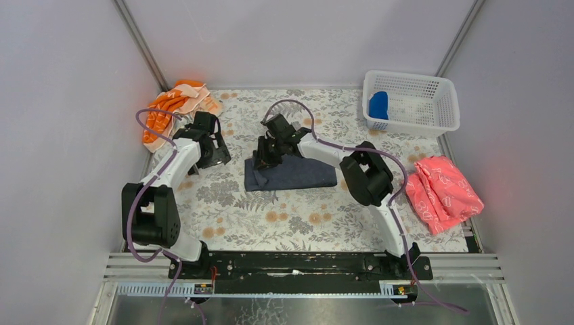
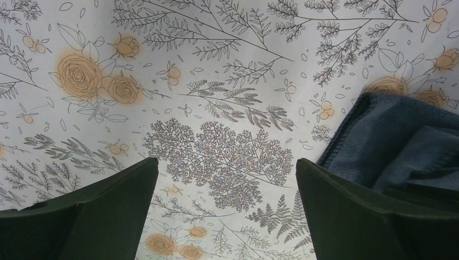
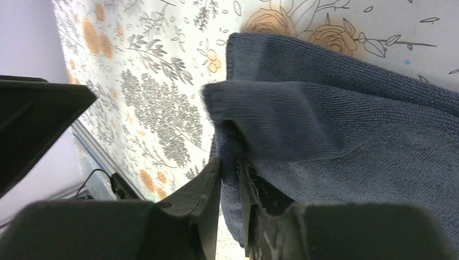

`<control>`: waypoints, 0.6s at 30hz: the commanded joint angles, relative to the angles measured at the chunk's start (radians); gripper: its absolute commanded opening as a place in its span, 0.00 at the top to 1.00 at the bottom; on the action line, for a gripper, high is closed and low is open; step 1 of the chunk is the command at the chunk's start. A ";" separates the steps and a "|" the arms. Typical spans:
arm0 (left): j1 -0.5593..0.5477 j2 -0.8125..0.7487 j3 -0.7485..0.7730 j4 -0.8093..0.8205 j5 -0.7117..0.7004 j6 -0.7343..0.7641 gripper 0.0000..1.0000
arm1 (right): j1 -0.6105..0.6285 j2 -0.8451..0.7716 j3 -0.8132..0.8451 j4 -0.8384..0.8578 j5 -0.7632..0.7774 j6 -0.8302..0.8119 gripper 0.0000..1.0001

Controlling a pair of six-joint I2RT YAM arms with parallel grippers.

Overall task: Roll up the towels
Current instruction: Fold the towel at the center of the board.

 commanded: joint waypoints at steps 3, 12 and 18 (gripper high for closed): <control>0.006 0.016 -0.010 0.032 0.009 0.019 0.01 | 0.012 0.011 0.014 0.007 -0.047 0.004 0.54; -0.037 -0.003 0.016 0.011 0.090 -0.009 0.02 | -0.025 -0.253 -0.114 -0.027 0.004 -0.143 0.39; -0.164 -0.021 0.067 0.011 0.203 -0.100 0.07 | -0.173 -0.496 -0.476 0.111 -0.017 -0.136 0.39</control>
